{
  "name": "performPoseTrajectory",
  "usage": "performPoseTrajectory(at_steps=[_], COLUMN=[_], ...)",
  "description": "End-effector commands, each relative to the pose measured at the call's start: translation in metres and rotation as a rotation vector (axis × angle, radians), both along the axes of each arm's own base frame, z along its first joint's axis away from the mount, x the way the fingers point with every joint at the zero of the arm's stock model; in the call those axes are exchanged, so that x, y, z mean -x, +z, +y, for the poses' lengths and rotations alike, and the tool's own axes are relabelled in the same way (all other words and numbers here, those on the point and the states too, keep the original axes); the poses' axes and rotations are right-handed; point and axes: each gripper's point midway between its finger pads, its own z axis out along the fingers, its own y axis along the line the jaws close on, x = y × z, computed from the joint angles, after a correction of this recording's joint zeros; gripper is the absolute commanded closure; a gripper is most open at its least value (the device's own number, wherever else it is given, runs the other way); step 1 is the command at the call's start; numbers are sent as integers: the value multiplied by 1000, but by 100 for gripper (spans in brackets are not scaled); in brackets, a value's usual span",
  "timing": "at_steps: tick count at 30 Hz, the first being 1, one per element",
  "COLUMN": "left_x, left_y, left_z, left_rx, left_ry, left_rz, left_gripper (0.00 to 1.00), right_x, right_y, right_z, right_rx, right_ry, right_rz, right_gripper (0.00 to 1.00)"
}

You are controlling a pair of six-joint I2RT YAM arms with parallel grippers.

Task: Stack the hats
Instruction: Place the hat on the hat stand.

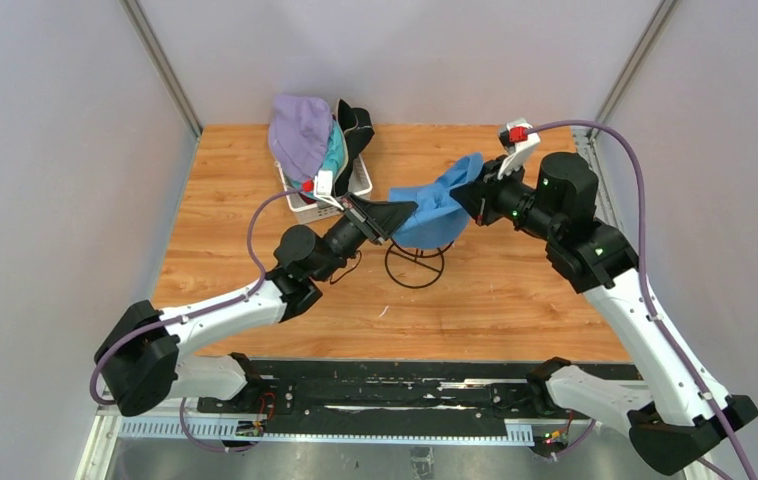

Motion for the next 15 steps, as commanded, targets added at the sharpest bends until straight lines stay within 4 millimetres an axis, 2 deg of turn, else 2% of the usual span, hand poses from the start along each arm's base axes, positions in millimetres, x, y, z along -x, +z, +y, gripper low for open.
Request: performPoseTrajectory(at_steps=[1, 15], left_x=[-8, -17], left_y=[-17, -82], left_z=[17, 72], left_rx=[-55, -141], left_ry=[101, 333], left_rz=[7, 116], left_gripper=[100, 100], right_x=[-16, -36], right_y=[18, -22], right_z=[-10, 11], right_rx=[-12, 38], right_ry=[-71, -23], right_rz=[-74, 21], right_gripper=[100, 99])
